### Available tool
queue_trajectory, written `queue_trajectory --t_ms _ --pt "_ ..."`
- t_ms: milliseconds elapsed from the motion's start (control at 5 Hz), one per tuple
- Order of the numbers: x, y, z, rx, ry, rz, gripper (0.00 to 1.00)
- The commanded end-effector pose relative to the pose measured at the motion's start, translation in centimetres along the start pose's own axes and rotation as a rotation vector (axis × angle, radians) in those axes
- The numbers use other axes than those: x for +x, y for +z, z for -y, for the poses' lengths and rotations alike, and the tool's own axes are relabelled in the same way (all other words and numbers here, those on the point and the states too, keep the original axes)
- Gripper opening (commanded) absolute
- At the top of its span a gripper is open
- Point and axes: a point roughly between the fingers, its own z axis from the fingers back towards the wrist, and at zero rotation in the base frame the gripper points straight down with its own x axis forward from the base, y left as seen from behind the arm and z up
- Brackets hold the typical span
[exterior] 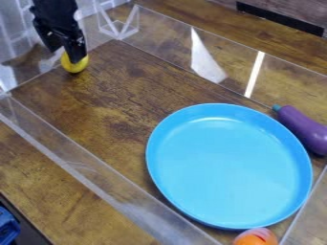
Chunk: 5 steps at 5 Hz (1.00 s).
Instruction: Put the lemon on the blue tray
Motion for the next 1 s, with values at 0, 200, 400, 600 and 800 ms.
queue_trajectory --t_ms 0,200,400,600,800 --pt "1.2 1.1 -0.5 0.027 0.005 0.052 1.0" --pt "1.4 0.1 0.1 0.018 0.008 0.052 1.0" --pt "1.6 -0.8 0.6 0.009 0.009 0.053 1.0" --pt "1.7 -1.3 0.7 0.003 0.009 0.05 0.0" --pt "1.9 -1.3 1.1 -0.003 0.005 0.045 0.0"
